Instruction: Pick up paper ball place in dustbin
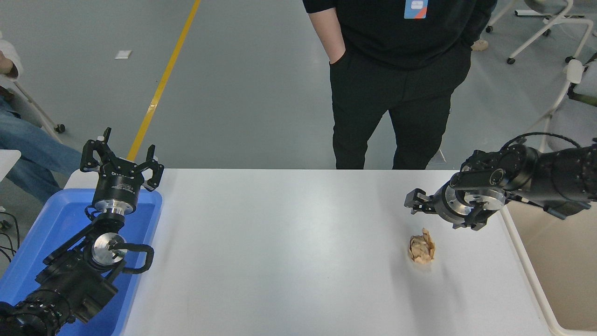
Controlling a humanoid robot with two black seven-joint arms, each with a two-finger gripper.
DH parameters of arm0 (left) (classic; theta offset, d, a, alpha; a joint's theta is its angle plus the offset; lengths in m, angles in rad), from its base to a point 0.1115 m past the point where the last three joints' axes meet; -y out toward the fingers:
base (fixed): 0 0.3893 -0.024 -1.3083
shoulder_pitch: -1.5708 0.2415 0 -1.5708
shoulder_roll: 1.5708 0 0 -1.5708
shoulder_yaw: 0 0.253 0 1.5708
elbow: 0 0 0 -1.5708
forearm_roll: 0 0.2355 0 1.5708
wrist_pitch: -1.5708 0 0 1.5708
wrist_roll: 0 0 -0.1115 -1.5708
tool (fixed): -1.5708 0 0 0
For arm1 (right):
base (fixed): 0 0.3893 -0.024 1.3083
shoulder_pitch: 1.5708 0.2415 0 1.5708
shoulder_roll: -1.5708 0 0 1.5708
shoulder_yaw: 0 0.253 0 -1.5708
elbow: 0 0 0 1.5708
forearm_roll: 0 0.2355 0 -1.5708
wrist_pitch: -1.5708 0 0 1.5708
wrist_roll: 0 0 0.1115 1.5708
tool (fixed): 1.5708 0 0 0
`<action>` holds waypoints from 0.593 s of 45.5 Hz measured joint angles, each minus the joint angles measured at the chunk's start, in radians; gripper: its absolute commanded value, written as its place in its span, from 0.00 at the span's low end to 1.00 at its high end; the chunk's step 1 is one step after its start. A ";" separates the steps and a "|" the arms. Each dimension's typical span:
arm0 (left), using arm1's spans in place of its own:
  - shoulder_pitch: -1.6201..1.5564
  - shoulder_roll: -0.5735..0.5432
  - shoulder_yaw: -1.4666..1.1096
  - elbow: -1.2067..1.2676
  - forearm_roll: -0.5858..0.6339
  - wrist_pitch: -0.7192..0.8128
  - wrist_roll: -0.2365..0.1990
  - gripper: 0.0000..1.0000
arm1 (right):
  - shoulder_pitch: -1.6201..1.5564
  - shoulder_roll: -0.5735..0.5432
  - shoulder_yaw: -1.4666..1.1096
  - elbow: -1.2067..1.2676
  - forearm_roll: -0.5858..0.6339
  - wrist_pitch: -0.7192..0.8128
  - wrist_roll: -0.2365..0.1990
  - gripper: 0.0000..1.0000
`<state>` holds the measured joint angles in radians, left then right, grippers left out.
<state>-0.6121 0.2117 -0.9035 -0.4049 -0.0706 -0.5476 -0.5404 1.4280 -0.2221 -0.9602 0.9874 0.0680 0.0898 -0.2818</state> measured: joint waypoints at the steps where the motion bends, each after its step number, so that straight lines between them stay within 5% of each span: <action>1: 0.000 0.000 0.000 0.000 0.000 0.000 0.000 0.99 | -0.012 0.003 0.004 -0.009 0.000 -0.008 0.000 1.00; 27: 0.000 0.000 0.000 0.000 0.000 0.000 0.000 0.99 | -0.191 0.042 0.095 -0.108 -0.013 -0.093 0.003 0.98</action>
<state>-0.6121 0.2117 -0.9035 -0.4048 -0.0706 -0.5476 -0.5404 1.2374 -0.1802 -0.8653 0.8789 0.0549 -0.0030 -0.2790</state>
